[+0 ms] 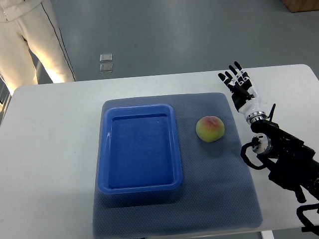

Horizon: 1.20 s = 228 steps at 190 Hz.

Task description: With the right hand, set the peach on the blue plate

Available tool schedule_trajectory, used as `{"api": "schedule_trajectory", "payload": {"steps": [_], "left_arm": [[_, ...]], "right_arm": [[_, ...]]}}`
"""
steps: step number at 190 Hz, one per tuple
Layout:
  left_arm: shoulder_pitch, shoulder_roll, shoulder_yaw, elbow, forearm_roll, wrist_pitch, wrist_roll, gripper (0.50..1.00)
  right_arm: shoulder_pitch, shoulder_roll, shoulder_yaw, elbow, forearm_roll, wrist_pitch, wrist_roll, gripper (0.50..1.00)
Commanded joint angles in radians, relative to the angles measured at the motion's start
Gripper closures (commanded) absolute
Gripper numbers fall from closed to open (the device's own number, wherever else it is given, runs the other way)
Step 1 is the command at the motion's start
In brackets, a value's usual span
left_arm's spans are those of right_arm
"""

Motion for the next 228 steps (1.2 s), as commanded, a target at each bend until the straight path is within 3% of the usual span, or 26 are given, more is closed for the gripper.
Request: {"api": "schedule_trajectory", "payload": {"steps": [1, 182, 228], "left_arm": [[0.0, 0.0, 0.001, 0.0, 0.001, -0.002, 0.002, 0.5], [0.005, 0.0, -0.002, -0.006, -0.001, 0.001, 0.011, 0.5], [0.005, 0.0, -0.003, -0.004, -0.001, 0.001, 0.011, 0.5]], "right_arm": [[0.0, 0.0, 0.0, 0.0, 0.0, 0.0, 0.0, 0.57], [0.0, 0.0, 0.0, 0.0, 0.0, -0.003, 0.0, 0.57], [0.0, 0.011, 0.001, -0.003, 0.001, -0.041, 0.002, 0.57]]}}
